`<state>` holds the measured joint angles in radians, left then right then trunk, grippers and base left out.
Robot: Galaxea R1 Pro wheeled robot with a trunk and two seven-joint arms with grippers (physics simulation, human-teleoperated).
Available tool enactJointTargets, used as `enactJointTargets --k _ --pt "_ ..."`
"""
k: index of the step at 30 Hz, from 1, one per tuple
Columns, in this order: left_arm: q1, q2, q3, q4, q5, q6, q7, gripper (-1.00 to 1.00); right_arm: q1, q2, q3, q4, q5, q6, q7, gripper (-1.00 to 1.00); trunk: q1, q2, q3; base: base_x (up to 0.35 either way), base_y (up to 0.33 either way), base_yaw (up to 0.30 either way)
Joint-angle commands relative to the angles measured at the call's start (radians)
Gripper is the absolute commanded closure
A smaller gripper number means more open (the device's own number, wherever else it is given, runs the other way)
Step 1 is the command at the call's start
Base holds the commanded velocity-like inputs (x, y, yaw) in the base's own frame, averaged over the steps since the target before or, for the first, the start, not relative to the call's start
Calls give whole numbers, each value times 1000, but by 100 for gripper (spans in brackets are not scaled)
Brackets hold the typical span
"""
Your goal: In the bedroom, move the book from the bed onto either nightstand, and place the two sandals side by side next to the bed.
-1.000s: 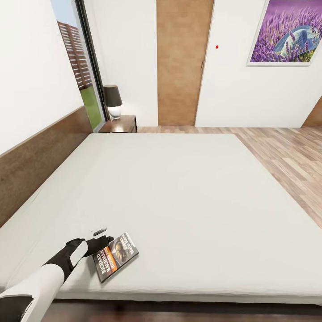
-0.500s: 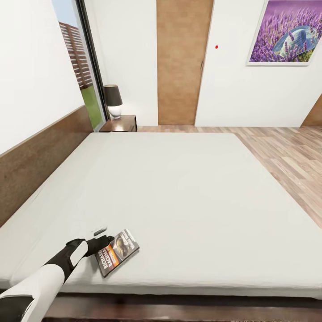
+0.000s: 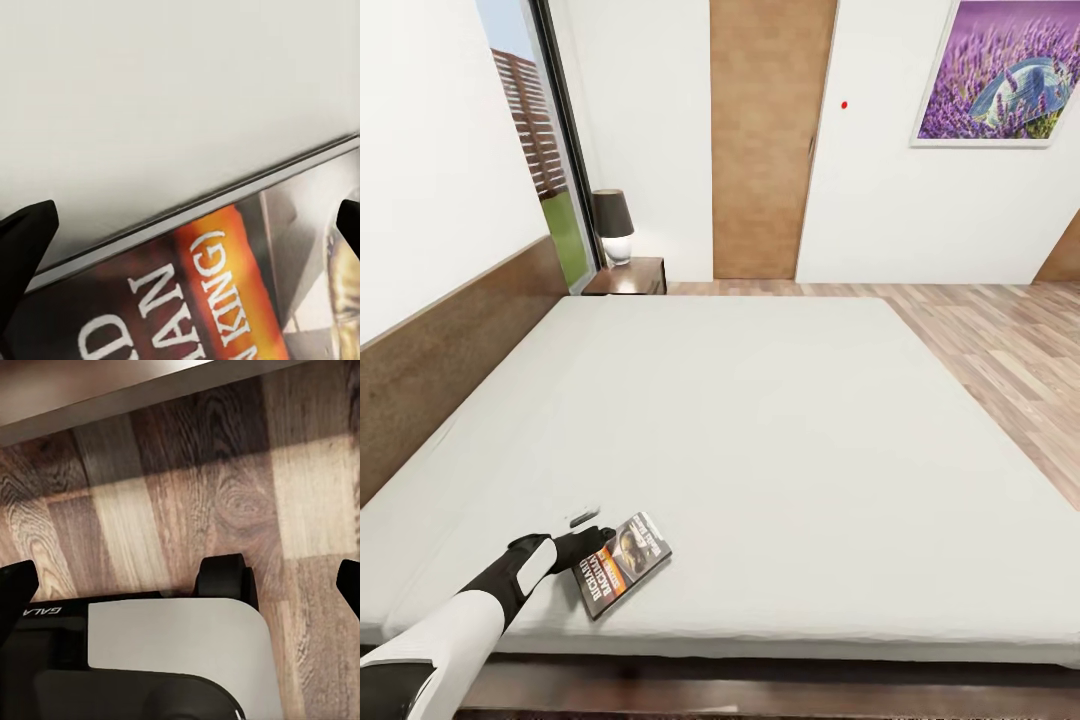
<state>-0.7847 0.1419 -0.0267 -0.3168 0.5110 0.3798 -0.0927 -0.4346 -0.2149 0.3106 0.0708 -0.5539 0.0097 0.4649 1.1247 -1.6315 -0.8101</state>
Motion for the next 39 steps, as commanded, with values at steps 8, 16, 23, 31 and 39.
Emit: enactJointTargets --k 8,16,23,31,39 --pt "1 1 -4 1 3 8 2 -100 -1 0 7 3 -11 1 6 -100 0 0 -1 -93 0 0" --pt "1 0 -4 1 3 7 2 -100 -1 0 7 3 -11 5 5 -100 0 0 -1 -6 0 -8" --pt "1 -1 -4 1 4 7 2 -100 -1 0 7 3 -11 5 6 -100 0 0 -1 0 0 -175" --pt "1 -1 -4 1 3 7 2 -100 -1 0 7 3 -11 6 5 -100 0 0 -1 0 0 -20" --pt "1 -1 -4 1 3 7 2 -100 -1 0 7 3 -11 4 6 -100 0 0 -1 0 0 -50"
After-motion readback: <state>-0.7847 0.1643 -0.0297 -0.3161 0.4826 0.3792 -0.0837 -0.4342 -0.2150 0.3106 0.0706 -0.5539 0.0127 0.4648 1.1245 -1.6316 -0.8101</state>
